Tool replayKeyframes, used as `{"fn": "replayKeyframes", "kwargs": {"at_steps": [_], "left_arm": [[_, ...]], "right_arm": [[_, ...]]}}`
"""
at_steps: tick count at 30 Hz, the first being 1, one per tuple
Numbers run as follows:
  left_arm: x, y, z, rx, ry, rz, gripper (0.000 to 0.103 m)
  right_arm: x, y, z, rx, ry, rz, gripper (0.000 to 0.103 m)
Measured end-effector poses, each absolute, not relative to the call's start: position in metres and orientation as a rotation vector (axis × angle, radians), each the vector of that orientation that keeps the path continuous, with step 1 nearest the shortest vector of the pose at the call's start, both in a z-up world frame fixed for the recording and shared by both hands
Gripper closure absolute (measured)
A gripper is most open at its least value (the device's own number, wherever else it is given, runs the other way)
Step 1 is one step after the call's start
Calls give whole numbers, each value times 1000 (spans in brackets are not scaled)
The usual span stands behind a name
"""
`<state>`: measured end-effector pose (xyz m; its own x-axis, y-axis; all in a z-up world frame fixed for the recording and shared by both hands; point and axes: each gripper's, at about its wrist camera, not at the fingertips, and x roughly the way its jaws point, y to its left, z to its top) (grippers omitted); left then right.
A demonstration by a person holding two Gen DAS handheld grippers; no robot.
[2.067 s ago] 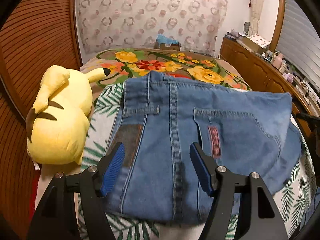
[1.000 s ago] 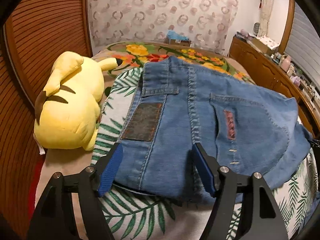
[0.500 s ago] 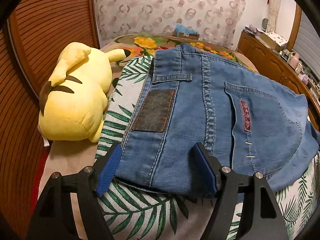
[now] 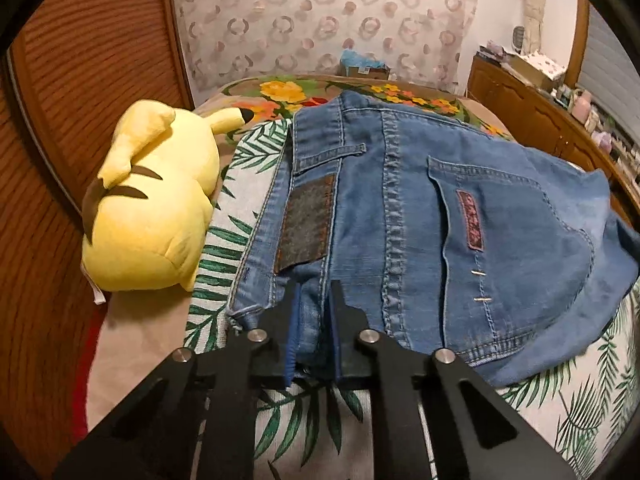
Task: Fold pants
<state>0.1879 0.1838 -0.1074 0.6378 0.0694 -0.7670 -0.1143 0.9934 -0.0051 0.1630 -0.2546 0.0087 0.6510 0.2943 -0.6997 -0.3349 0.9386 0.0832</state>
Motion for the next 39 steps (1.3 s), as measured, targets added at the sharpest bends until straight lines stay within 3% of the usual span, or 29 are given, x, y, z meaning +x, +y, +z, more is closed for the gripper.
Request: {"fn": "replayKeyframes", "kwargs": {"at_steps": [21,31,39], "left_arm": [[93,155,-35,-59,657,60,93],[31,129,-32,-44,615,-4,93],[16,120,-68,-45,704,-27,92]], "right_arm": [[88,-290,66,-89,518,326,93],[7,-308,49,-86,505,286,93],[-13,-313,25,-43,582,292,92]]}}
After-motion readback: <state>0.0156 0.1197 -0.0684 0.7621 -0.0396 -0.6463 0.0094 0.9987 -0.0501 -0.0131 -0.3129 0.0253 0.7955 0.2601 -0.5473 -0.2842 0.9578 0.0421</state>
